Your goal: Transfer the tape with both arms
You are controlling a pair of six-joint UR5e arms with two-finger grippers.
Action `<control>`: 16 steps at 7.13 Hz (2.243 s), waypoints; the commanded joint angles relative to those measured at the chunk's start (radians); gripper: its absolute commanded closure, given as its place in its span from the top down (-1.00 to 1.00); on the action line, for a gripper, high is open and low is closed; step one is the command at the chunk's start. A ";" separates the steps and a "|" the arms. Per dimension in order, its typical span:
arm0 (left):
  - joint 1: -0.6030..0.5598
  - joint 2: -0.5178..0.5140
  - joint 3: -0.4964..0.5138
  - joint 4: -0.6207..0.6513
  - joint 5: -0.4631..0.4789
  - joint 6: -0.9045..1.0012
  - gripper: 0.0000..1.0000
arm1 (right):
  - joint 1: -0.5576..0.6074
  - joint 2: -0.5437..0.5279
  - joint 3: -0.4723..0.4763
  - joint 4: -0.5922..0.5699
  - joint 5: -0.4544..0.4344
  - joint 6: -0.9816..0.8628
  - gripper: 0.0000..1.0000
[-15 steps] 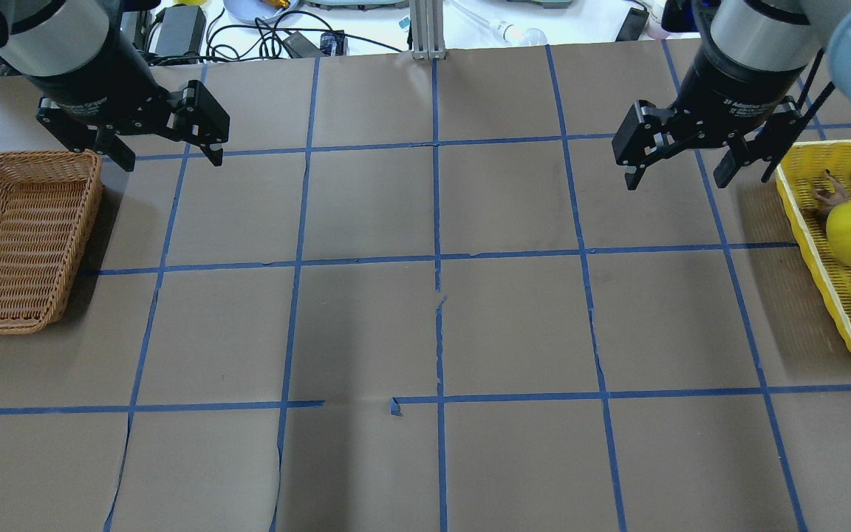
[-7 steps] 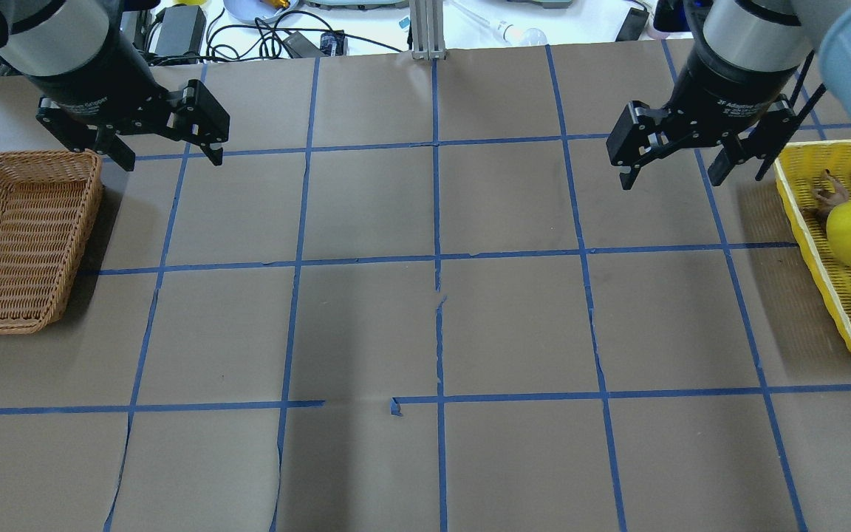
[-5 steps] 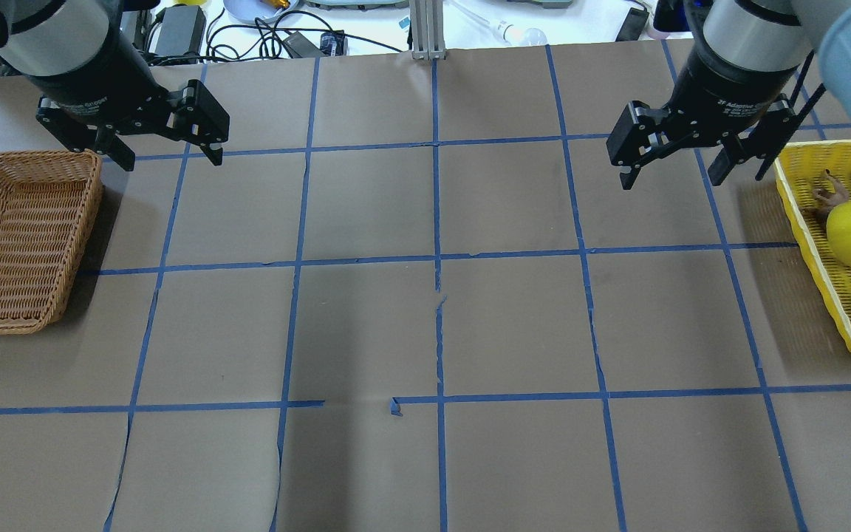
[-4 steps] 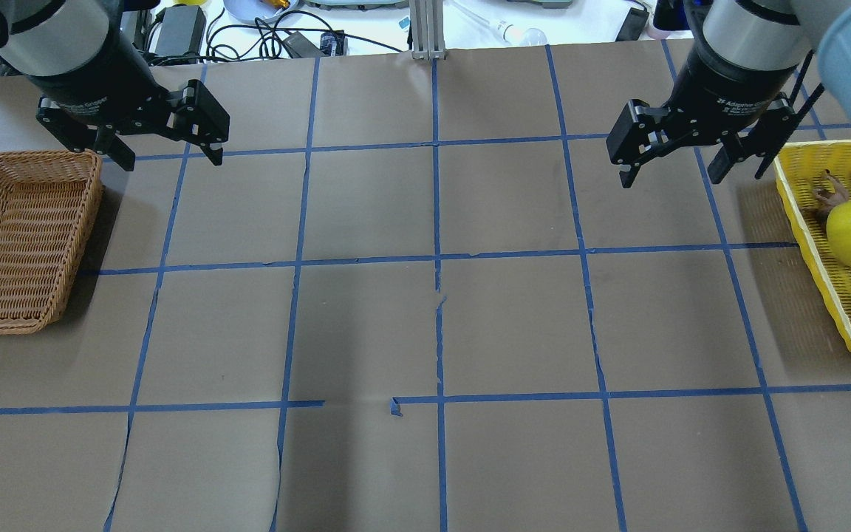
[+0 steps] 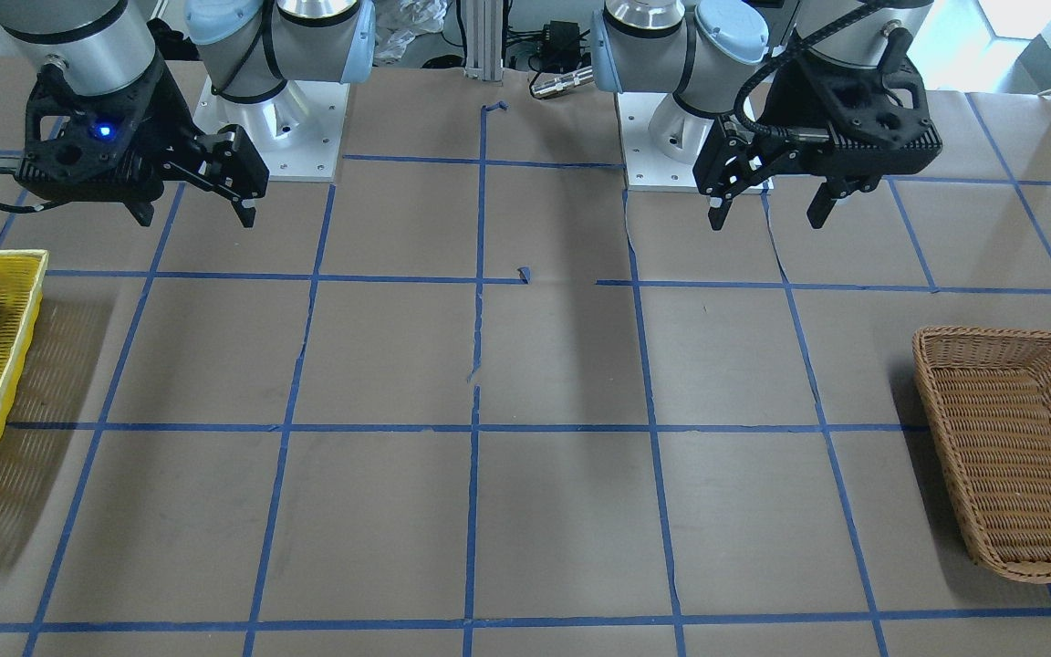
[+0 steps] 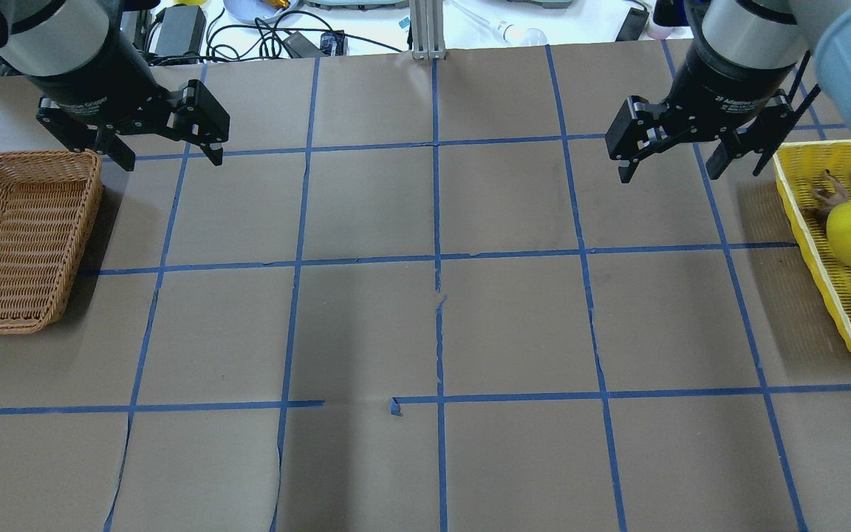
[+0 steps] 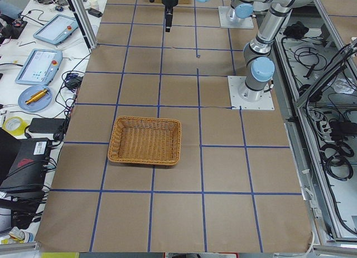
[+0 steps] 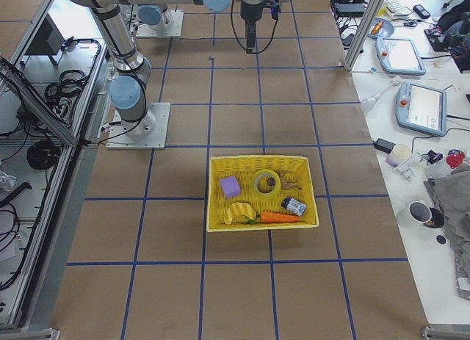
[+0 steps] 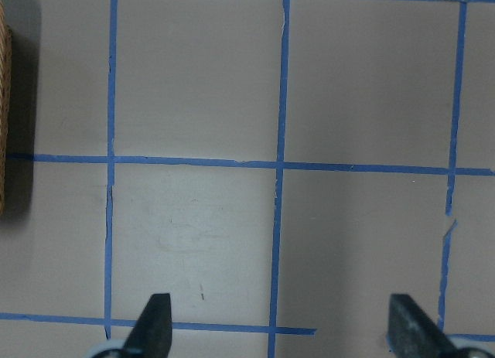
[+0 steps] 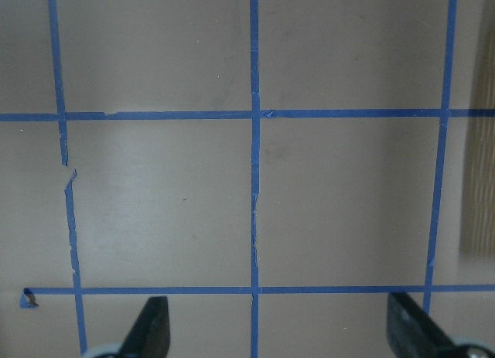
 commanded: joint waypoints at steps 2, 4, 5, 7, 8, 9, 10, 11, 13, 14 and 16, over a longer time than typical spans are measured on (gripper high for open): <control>0.000 0.000 0.000 0.000 0.000 0.000 1.00 | -0.003 0.002 0.007 -0.020 -0.019 0.007 1.00; 0.000 0.000 0.000 0.000 0.000 0.000 1.00 | -0.004 0.000 0.006 -0.012 -0.021 0.007 1.00; 0.000 0.000 0.000 0.000 0.000 0.000 1.00 | -0.004 0.000 0.007 -0.012 -0.019 0.008 1.00; 0.000 0.000 0.000 0.000 0.002 0.002 1.00 | -0.049 0.021 0.006 -0.088 -0.019 0.011 1.00; 0.000 0.000 0.000 0.000 0.000 0.002 1.00 | -0.145 0.059 0.003 -0.130 -0.017 0.010 1.00; 0.000 0.000 0.000 0.000 0.000 0.002 1.00 | -0.282 0.095 0.004 -0.180 -0.008 -0.010 1.00; 0.000 0.000 0.000 0.000 0.000 0.000 1.00 | -0.401 0.138 0.009 -0.293 -0.005 -0.077 1.00; 0.000 0.000 0.000 0.000 0.002 0.002 1.00 | -0.461 0.206 0.007 -0.347 -0.017 -0.211 1.00; 0.000 0.000 0.000 0.000 0.002 0.002 1.00 | -0.573 0.315 0.009 -0.432 -0.010 -0.271 1.00; 0.000 0.000 0.000 0.000 0.000 0.002 1.00 | -0.618 0.363 0.010 -0.467 -0.002 -0.275 1.00; 0.000 0.002 0.000 0.000 0.000 0.002 1.00 | -0.639 0.426 0.012 -0.509 0.004 -0.268 1.00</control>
